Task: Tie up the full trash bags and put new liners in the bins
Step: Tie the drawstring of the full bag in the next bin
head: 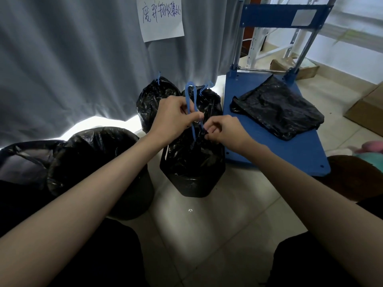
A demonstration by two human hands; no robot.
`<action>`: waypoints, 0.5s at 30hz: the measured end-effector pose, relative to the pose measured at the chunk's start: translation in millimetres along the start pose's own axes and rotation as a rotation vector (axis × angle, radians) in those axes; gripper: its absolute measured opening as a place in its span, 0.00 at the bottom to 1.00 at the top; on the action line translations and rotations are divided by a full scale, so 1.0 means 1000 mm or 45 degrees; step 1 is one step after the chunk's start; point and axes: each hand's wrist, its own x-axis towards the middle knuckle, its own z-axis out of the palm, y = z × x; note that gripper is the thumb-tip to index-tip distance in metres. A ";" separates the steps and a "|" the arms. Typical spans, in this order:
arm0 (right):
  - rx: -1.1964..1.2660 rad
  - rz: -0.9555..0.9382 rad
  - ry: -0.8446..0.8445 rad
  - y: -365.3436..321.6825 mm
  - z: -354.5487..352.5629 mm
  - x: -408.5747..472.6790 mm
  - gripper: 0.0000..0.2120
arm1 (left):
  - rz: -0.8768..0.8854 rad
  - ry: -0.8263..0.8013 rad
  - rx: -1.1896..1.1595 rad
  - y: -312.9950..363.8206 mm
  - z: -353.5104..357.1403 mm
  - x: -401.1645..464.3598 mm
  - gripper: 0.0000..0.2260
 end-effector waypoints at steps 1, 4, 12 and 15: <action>-0.046 -0.013 0.026 0.001 0.004 -0.001 0.09 | -0.007 0.009 -0.018 0.000 -0.001 0.001 0.07; -0.221 0.006 0.016 0.011 0.010 -0.001 0.09 | -0.033 0.012 -0.042 -0.002 -0.003 0.003 0.09; 0.040 -0.142 0.093 -0.004 0.010 -0.002 0.11 | -0.145 0.029 -0.252 0.002 -0.004 0.007 0.08; 0.169 -0.194 0.076 -0.016 0.015 -0.005 0.04 | -0.167 0.062 -0.393 0.008 -0.004 0.015 0.08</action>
